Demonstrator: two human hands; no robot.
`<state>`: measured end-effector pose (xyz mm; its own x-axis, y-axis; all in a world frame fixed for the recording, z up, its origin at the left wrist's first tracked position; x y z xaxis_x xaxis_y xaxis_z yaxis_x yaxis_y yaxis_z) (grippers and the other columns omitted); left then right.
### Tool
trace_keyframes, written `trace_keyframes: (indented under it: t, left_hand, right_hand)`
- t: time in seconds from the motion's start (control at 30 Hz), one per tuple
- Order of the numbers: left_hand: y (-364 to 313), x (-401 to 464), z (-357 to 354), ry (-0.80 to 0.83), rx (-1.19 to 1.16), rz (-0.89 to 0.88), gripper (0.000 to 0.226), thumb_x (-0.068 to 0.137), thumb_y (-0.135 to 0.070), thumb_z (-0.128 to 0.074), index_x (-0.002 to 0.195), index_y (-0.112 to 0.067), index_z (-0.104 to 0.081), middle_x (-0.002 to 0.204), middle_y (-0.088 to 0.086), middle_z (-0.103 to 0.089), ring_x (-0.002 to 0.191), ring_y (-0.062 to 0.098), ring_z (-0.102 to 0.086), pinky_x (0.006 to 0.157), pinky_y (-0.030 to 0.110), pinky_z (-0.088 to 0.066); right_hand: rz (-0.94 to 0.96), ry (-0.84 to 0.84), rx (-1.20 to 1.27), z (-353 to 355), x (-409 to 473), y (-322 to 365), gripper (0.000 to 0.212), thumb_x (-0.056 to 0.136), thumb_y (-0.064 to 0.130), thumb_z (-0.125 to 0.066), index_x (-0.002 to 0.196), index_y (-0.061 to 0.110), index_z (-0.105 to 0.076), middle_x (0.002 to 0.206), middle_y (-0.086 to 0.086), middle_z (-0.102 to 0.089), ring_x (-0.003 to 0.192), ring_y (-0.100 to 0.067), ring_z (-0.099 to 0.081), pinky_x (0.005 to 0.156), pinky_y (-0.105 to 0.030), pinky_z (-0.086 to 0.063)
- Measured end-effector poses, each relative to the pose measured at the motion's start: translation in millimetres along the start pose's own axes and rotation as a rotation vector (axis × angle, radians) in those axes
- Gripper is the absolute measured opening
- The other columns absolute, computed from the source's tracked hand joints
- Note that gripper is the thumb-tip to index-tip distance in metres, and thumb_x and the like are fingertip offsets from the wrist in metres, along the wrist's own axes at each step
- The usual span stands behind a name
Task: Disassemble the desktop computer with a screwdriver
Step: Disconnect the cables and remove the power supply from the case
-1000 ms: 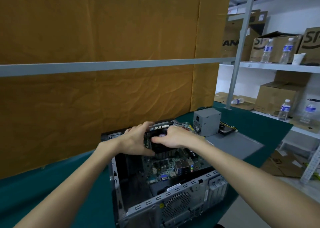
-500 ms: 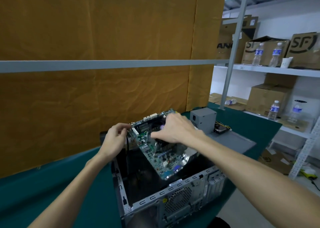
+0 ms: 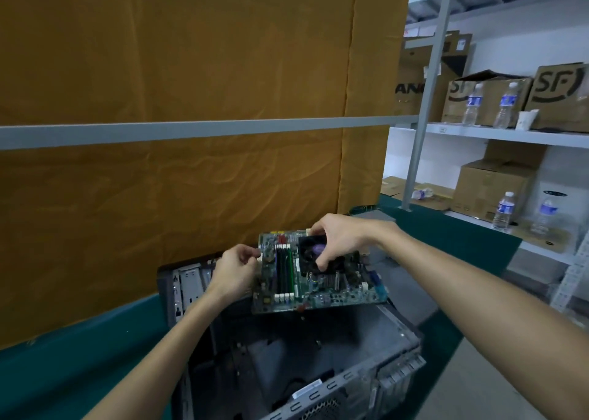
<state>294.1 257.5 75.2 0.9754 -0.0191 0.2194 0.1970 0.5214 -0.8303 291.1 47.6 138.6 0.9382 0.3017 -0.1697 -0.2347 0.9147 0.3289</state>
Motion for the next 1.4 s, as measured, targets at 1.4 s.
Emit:
trace_keyframes:
  t: [1.4]
  left_hand:
    - [-20,-8,-50,0.073,0.342,-0.303,0.036,0.106,-0.040,-0.038,0.123,-0.028,-0.068,0.126,-0.018,-0.057,0.120,0.008,-0.047,0.103,0.035,-0.035]
  right_hand:
    - [-0.064,-0.374,0.344,-24,-24,-85,0.107,0.074,0.075,-0.066,0.156,0.037,-0.010,0.166,0.001,-0.018,0.147,-0.022,-0.032,0.115,-0.045,-0.032]
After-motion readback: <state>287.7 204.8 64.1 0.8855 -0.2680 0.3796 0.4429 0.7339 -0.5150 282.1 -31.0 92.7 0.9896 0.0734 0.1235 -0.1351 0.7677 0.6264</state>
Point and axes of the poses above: each hand's wrist, its own x-axis towards the middle knuckle, its own z-axis out of the back of the hand, y = z × x, the point moved 10 cm from there along x, towards the middle knuckle
